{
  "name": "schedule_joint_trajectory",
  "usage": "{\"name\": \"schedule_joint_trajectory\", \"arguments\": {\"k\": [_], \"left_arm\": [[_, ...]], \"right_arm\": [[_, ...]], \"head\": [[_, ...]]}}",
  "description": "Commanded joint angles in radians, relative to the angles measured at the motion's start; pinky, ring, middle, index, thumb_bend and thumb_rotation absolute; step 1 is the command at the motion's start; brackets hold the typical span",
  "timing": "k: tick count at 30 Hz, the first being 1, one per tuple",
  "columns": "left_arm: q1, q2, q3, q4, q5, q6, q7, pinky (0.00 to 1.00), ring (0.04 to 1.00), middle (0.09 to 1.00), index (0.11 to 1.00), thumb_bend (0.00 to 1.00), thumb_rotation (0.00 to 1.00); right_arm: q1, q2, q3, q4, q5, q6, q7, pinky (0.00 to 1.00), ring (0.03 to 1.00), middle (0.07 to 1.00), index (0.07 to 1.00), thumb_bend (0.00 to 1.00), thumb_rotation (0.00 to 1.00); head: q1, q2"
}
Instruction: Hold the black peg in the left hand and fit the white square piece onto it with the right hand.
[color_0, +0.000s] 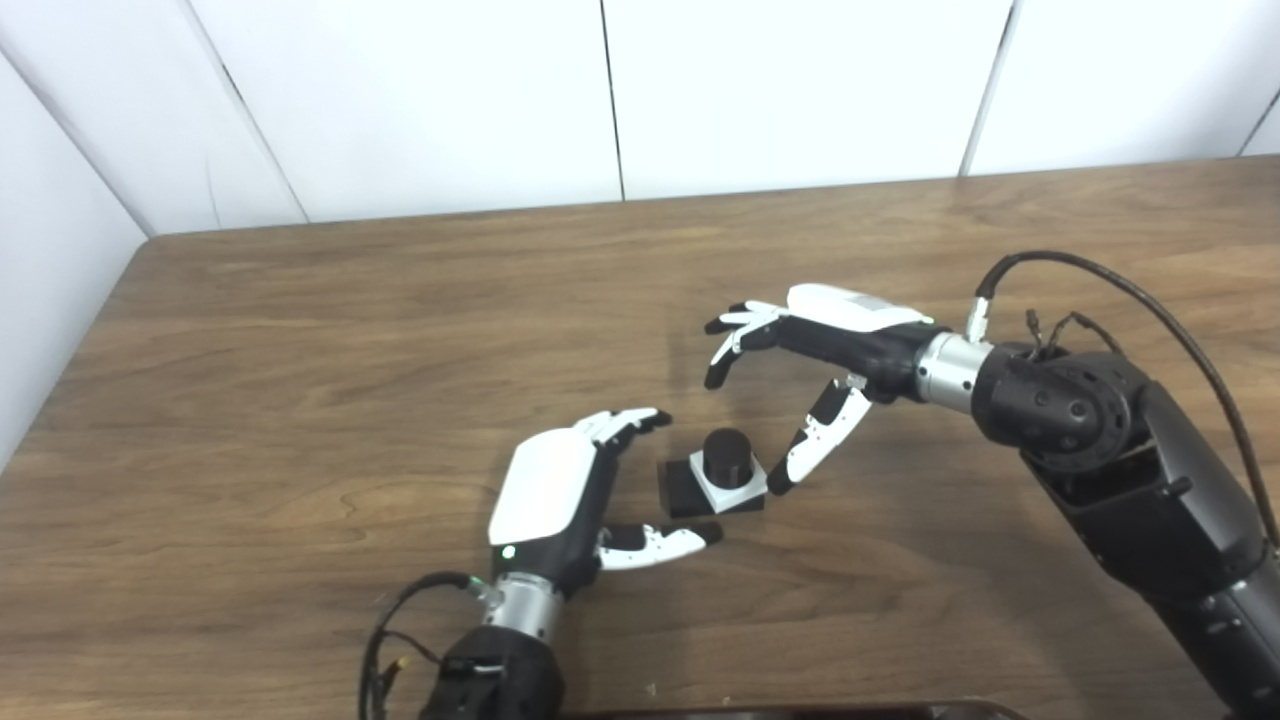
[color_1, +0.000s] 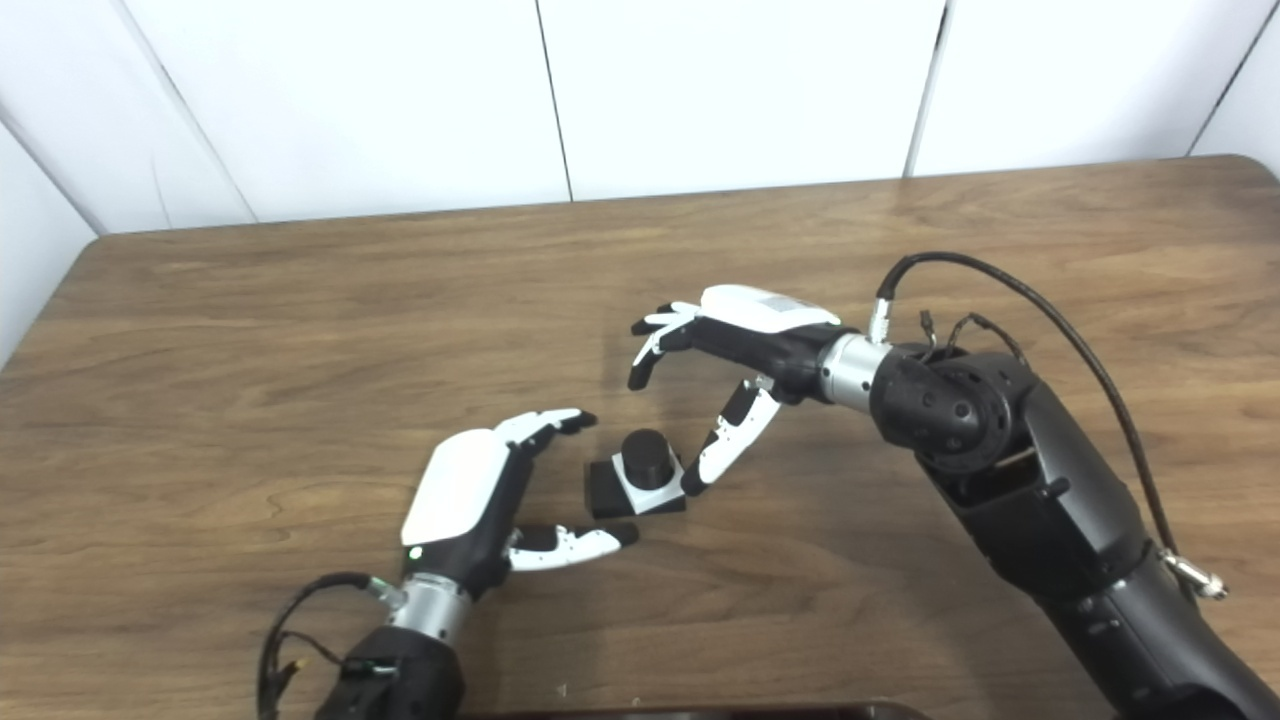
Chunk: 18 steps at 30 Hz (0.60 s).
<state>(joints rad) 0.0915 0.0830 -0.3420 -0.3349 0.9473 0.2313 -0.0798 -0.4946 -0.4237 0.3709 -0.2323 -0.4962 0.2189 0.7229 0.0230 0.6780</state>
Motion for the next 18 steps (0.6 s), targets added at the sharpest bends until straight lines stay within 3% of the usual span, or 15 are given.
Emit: {"name": "schedule_joint_trajectory", "arguments": {"k": [1,10,13,18], "left_arm": [[0.009,0.026,0.032,-0.046,-0.016,0.0,-0.006,0.78,0.854,0.813,0.83,0.98,0.49],[0.024,0.076,0.116,-0.082,-0.069,-0.021,-0.02,0.76,0.852,0.826,0.844,0.97,0.54],[0.029,0.074,0.15,-0.079,-0.088,-0.021,0.002,0.76,0.845,0.823,0.839,0.95,0.54],[0.03,0.043,0.223,-0.077,-0.187,-0.032,0.028,0.75,0.836,0.844,0.888,0.86,0.64]], "right_arm": [[-0.044,-0.027,-0.032,-0.038,0.006,0.001,-0.016,0.86,1.0,0.94,0.737,1.0,0.29],[-0.006,-0.083,-0.081,-0.06,0.015,0.0,-0.033,0.87,0.98,0.926,0.766,1.0,0.32],[0.033,-0.09,-0.123,-0.074,0.036,0.015,-0.052,0.88,0.976,0.923,0.795,1.0,0.35],[0.131,-0.061,-0.217,-0.075,0.114,0.012,-0.121,0.82,0.916,0.933,0.905,0.98,0.53]], "head": [[-0.003,-0.003],[-0.024,-0.035],[-0.036,-0.046],[-0.054,-0.049]]}}
